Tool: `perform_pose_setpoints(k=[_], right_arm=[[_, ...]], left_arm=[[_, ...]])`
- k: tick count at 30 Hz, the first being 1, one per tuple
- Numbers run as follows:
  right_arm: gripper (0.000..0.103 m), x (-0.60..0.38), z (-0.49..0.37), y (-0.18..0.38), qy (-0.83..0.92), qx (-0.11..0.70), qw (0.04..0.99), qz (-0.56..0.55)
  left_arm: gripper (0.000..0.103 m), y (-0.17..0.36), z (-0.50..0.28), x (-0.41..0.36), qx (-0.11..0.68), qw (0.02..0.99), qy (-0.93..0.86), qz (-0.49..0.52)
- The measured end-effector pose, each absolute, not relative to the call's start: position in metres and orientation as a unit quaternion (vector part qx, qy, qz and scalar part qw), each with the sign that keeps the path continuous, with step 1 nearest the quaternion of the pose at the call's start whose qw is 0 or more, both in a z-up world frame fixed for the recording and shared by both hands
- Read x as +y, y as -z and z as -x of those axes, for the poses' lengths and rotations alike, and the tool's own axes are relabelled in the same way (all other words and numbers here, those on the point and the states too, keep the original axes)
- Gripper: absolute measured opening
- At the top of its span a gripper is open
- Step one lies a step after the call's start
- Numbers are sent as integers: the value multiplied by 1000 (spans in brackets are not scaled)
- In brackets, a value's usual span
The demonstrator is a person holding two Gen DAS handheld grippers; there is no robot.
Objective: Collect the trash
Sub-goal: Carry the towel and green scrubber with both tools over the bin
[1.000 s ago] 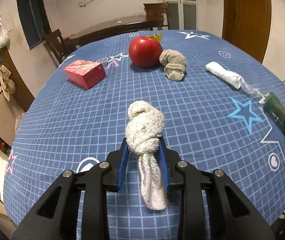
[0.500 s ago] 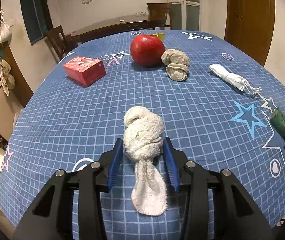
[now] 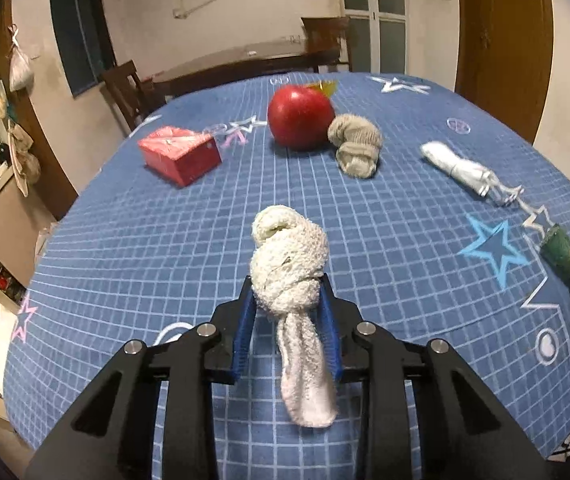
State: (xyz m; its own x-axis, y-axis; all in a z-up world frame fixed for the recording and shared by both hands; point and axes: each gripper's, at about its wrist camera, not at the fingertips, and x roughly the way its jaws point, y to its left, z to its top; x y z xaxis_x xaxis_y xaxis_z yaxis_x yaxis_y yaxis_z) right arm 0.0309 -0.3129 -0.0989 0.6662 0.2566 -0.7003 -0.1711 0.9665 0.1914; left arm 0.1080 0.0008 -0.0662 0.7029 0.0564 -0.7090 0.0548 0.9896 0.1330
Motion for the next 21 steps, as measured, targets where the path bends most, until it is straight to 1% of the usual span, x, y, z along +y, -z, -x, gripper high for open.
perform_pose_setpoints(k=[7,15,21], right_arm=[[17,-314,-23,71,-118,352,927,-52],[17,-341,-8,34,-86,317,943,-50],[17,-373,6,2,-41,298,953,-35]], left_arm=[[29,35,-107,-34,345,933,2,-103],[29,1,-104,-103,300,942,67,-133],[29,-13,-102,-154,281,940,121,-149]])
